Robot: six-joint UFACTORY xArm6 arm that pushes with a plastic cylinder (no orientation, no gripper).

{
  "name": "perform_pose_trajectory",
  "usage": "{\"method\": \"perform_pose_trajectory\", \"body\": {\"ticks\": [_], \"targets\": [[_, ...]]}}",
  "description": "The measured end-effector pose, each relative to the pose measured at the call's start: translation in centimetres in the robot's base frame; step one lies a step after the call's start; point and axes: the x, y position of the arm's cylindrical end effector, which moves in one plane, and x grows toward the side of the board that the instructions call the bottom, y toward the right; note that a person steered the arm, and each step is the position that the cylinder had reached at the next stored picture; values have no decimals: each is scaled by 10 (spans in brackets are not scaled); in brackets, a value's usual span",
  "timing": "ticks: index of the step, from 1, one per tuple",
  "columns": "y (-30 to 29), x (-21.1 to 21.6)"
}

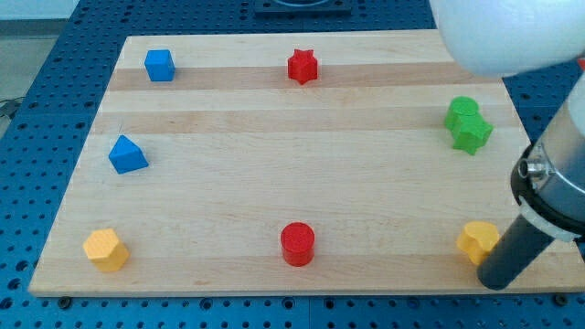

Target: Slide the yellow heart into the green star

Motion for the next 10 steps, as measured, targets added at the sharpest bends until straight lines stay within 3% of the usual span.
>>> {"method": "perform_pose_trajectory", "body": {"ticks": [1, 4, 5, 7, 8, 10], "targets": [[1, -22], [42, -163], [42, -159], [54, -28], [25, -16], [-16, -63]]}}
